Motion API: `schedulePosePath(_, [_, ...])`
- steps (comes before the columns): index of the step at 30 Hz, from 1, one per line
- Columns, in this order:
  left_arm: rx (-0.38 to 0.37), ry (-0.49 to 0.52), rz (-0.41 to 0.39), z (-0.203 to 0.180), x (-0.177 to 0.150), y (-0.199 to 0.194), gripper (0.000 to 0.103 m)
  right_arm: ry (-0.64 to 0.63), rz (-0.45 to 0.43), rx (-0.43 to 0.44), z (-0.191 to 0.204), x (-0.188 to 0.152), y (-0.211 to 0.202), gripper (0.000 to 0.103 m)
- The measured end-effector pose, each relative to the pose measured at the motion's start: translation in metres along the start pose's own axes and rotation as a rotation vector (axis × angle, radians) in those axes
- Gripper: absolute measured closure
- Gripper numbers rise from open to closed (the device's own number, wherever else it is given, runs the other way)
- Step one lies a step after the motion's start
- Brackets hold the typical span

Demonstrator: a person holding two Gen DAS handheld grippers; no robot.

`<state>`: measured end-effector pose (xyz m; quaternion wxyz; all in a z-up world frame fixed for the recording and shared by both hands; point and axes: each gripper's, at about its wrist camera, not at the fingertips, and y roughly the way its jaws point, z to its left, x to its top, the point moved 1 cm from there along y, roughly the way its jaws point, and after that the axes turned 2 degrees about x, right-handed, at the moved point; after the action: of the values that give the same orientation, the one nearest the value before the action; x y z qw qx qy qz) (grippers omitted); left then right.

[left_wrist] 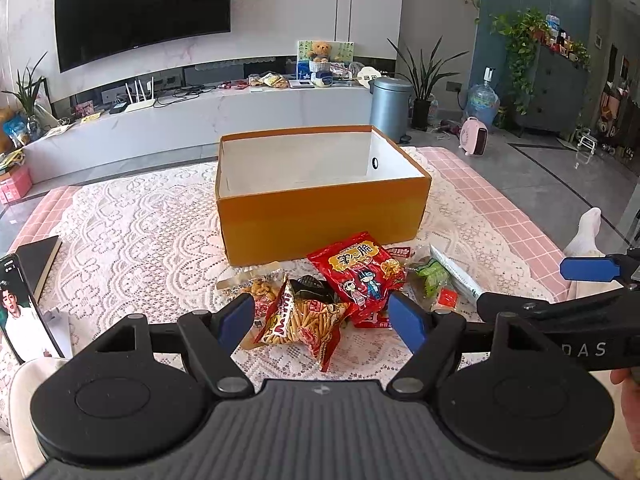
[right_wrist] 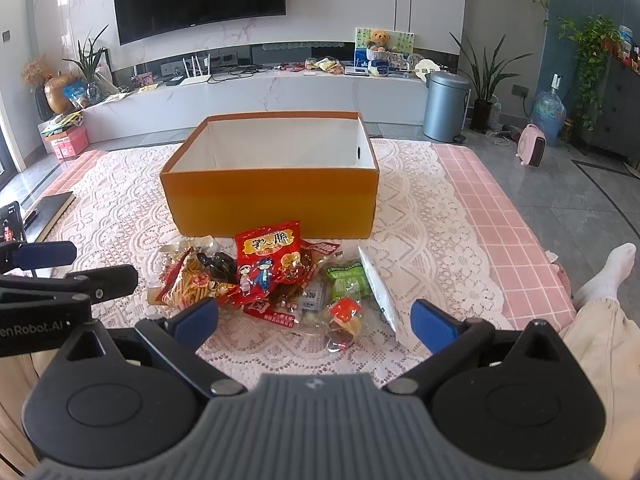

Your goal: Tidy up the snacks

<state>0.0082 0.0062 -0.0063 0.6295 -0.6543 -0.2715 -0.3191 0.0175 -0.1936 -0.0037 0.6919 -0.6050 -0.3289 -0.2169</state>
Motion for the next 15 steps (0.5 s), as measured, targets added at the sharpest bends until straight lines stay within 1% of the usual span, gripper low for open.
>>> schedulePosePath(15, [-0.003, -0.003, 0.0, 0.0002, -0.0012, 0.0007, 0.014, 0.001, 0.005, -0.002, 0.0004, -0.0009, 0.0012, 0.004])
